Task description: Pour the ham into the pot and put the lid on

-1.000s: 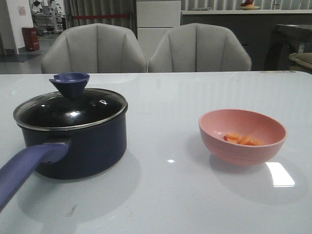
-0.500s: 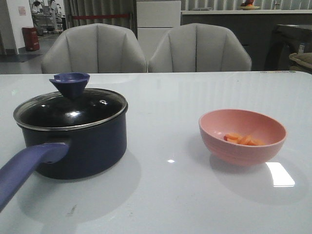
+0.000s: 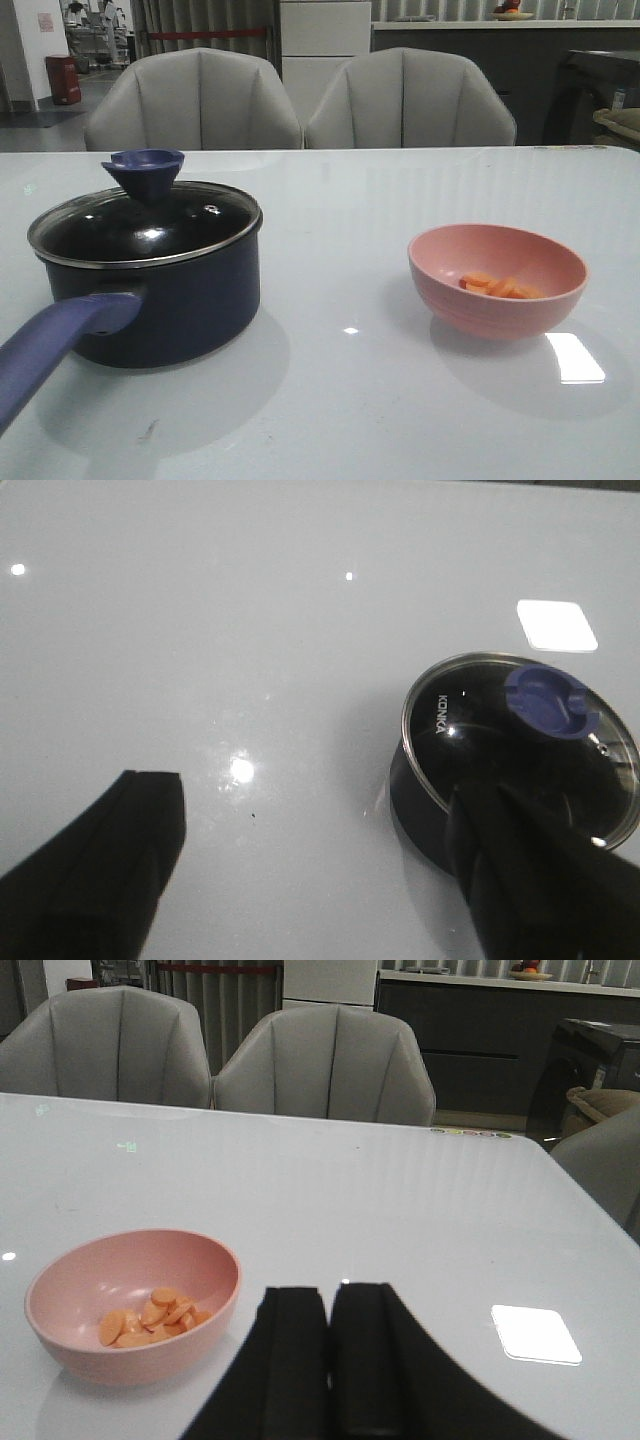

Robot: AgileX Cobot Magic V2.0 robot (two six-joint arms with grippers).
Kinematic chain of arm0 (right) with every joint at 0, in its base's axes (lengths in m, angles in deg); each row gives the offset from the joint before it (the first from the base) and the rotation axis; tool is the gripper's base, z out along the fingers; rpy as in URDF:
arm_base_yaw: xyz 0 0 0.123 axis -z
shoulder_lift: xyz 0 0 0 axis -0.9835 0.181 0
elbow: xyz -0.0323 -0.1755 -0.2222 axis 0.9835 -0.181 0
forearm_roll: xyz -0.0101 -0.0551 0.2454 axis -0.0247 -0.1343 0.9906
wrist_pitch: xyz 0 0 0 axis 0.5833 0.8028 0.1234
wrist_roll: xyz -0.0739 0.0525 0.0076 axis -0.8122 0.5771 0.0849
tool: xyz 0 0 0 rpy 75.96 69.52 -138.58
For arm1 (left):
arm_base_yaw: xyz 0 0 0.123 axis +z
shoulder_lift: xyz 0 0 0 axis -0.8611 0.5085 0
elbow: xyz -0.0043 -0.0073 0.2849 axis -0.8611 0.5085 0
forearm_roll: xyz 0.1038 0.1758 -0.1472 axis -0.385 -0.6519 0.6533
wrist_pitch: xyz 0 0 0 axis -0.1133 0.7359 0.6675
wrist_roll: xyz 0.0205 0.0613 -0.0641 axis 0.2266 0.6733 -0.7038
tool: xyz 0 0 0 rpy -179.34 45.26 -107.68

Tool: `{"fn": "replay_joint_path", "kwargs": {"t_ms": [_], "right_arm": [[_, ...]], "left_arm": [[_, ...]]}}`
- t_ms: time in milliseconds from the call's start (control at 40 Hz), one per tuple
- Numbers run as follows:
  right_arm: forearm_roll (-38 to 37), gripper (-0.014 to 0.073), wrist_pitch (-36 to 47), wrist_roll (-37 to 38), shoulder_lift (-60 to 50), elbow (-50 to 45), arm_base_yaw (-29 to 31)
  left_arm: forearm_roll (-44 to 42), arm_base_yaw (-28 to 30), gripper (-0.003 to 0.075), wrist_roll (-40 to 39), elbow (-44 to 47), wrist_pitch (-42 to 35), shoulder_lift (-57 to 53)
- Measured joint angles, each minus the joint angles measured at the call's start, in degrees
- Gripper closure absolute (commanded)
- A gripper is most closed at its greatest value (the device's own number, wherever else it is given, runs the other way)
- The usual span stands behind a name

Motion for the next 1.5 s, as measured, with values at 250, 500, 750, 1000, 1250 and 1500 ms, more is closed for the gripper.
{"fn": "replay_joint_path", "kwargs": {"t_ms": [250, 500, 750, 1000, 1250, 1500], "right_arm": [[0.00, 0.0456, 0.00, 0.00, 0.00, 0.00, 0.00], [0.00, 0.0456, 0.00, 0.00, 0.00, 0.00, 0.00], [0.00, 0.0456, 0.00, 0.00, 0.00, 0.00, 0.00], [0.00, 0.0456, 0.00, 0.00, 0.00, 0.00, 0.00], [0.00, 0.0456, 0.00, 0.00, 0.00, 0.00, 0.00], [0.00, 0.0456, 0.00, 0.00, 0.00, 0.00, 0.00]], "left_arm": [[2.04, -5.72, 0.0132, 0.00, -13.48, 5.49, 16.37], [2.53, -15.29, 0.0133, 0.00, -25.90, 11.38, 34.57], [2.64, -18.78, 0.0133, -2.83, -36.08, 14.92, 49.07], [2.58, -19.05, 0.0133, -5.30, -44.89, 20.70, 59.48], [2.35, -20.43, 0.0133, -6.11, -50.16, 23.91, 65.60], [1.95, -20.63, 0.0133, -8.34, -50.89, 24.98, 68.21]]}}
